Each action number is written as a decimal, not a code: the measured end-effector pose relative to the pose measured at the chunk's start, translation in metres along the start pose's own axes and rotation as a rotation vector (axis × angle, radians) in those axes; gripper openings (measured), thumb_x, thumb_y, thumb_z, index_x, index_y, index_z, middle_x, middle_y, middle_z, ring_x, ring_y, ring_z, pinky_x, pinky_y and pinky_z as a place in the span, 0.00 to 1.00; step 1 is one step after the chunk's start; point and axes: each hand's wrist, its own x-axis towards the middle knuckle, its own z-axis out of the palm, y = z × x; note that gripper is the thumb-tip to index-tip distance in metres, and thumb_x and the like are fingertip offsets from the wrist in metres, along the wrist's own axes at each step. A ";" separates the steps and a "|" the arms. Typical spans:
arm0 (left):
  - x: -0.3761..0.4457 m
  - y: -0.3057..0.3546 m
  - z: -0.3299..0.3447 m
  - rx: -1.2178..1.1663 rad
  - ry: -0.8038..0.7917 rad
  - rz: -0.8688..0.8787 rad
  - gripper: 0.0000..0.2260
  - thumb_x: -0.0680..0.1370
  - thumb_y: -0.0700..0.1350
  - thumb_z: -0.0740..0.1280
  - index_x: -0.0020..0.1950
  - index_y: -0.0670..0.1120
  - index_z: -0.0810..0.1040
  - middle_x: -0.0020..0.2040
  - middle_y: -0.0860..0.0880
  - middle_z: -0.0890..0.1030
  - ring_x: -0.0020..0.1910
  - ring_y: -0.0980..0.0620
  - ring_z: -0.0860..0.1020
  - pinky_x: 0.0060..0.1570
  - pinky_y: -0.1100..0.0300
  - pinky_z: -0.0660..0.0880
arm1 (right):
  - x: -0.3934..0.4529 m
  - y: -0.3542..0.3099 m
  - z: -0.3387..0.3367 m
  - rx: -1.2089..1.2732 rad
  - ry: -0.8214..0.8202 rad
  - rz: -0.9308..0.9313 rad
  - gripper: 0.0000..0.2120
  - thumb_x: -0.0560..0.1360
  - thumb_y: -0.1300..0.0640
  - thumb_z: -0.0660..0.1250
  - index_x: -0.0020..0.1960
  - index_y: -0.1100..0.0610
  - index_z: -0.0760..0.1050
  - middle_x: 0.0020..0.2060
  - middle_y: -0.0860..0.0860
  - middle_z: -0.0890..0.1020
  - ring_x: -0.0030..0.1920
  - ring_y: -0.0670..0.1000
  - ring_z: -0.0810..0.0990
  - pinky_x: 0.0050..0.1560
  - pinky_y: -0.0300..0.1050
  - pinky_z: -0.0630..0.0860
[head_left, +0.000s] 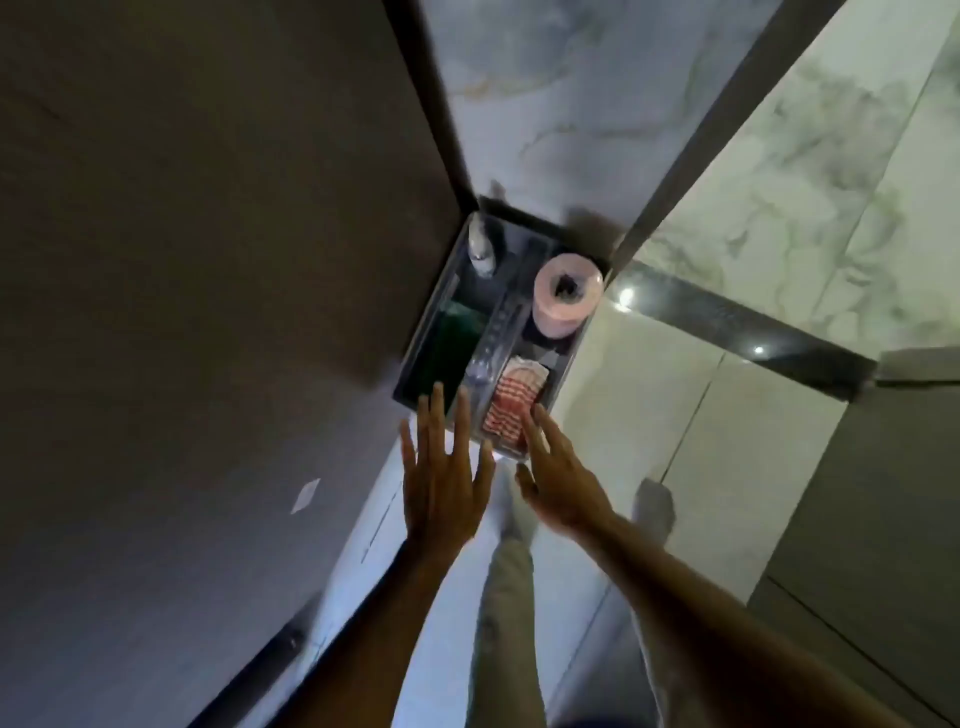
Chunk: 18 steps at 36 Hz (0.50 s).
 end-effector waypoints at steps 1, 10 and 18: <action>0.023 -0.004 0.014 -0.004 -0.027 0.018 0.34 0.88 0.63 0.40 0.89 0.46 0.58 0.88 0.38 0.59 0.87 0.36 0.60 0.84 0.33 0.61 | 0.026 0.000 0.017 0.026 0.021 -0.024 0.35 0.90 0.56 0.61 0.90 0.49 0.46 0.91 0.51 0.49 0.90 0.57 0.55 0.84 0.56 0.71; 0.157 -0.010 0.121 0.072 0.106 0.282 0.33 0.88 0.61 0.51 0.90 0.49 0.53 0.90 0.44 0.56 0.89 0.40 0.55 0.87 0.36 0.52 | 0.189 0.030 0.101 0.381 0.348 0.381 0.43 0.83 0.35 0.64 0.89 0.53 0.50 0.85 0.59 0.63 0.82 0.64 0.70 0.75 0.67 0.78; 0.184 -0.015 0.183 0.142 0.232 0.273 0.33 0.89 0.65 0.49 0.89 0.48 0.56 0.89 0.41 0.60 0.88 0.39 0.59 0.87 0.37 0.56 | 0.229 0.049 0.135 0.274 0.570 0.328 0.33 0.87 0.52 0.65 0.87 0.58 0.56 0.83 0.63 0.65 0.81 0.68 0.66 0.74 0.69 0.76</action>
